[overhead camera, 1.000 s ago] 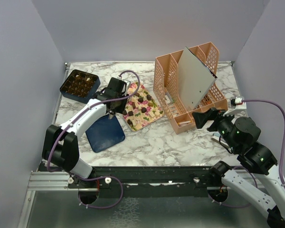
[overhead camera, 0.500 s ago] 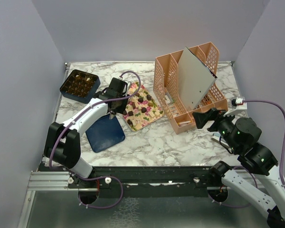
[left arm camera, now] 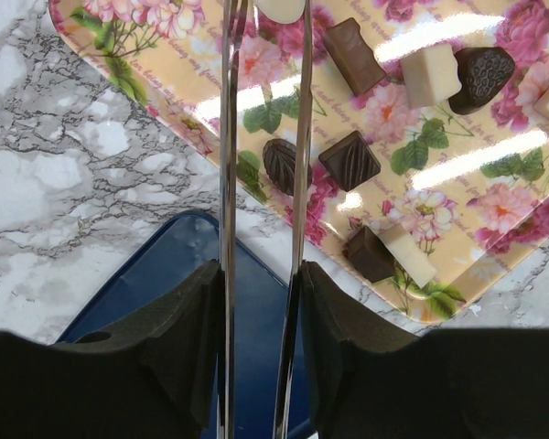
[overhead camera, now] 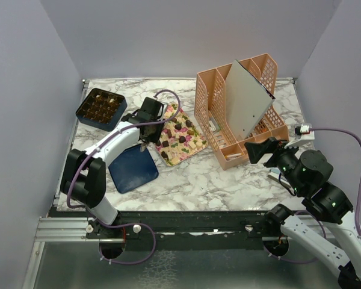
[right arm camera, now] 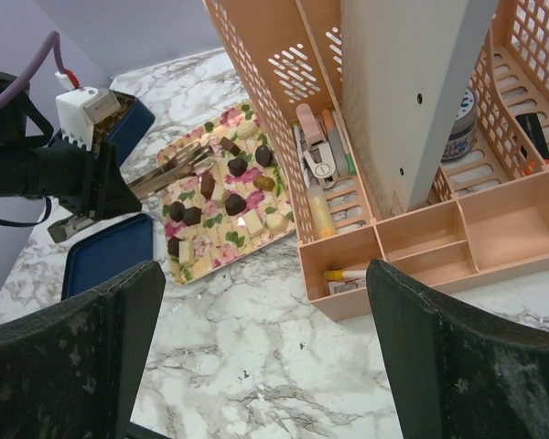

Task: Pack the chocolate
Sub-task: Pick up the fake chocolate from the plate, then place the fake chocolate in the packing box.

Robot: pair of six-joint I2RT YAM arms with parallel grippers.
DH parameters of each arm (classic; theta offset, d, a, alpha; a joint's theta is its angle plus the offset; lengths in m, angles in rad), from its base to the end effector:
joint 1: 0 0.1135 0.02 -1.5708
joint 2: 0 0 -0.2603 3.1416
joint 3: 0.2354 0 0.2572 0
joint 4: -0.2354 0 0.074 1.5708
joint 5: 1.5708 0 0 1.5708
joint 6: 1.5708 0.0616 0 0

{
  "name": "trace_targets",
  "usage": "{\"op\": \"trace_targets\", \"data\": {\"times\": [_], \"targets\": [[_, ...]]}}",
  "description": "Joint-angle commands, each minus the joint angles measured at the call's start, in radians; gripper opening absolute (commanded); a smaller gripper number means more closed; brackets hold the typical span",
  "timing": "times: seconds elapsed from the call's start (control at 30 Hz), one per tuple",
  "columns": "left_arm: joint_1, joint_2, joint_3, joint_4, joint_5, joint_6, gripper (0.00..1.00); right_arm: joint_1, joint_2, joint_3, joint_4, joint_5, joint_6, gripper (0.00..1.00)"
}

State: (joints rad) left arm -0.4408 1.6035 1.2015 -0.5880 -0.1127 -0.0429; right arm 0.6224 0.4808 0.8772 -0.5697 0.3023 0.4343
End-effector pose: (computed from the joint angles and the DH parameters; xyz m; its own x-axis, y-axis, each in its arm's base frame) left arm 0.3252 -0.1458 0.2180 -0.7712 0.3167 -0.5522 0.3354 0.9394 0.0704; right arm 0.1143 0.0595 0.3629 -0.2610 0.3071 -0.9152 -0.2298 0.9010 0.3679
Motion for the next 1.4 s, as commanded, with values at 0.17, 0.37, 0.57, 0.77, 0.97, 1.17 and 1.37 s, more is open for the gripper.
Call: {"op": "trace_targets", "data": {"times": [0.17,0.37,0.57,0.77,0.97,1.17,1.37], "targets": [[-0.006,-0.004,0.041,0.01,-0.016,0.0,0.37,0.002,-0.008,0.002,0.003,0.025,-0.012,0.97],[-0.006,-0.024,0.031,0.01,-0.075,-0.019,0.31,0.002,-0.015,-0.007,-0.001,0.024,-0.008,0.97],[-0.004,-0.058,0.043,0.008,-0.126,-0.061,0.31,0.002,-0.016,-0.005,-0.004,0.028,-0.008,0.97],[0.018,-0.08,0.108,-0.013,-0.207,-0.094,0.31,0.002,-0.01,-0.002,-0.008,0.027,-0.008,0.97],[0.142,-0.061,0.156,-0.013,-0.17,-0.132,0.31,0.002,-0.005,-0.003,-0.006,0.028,-0.006,0.97],[0.27,-0.023,0.206,-0.003,-0.093,-0.149,0.32,0.002,0.001,0.005,-0.003,0.021,-0.008,0.97],[0.365,0.03,0.257,-0.002,-0.071,-0.149,0.32,0.002,0.004,0.011,0.003,0.031,-0.013,0.97]]}}
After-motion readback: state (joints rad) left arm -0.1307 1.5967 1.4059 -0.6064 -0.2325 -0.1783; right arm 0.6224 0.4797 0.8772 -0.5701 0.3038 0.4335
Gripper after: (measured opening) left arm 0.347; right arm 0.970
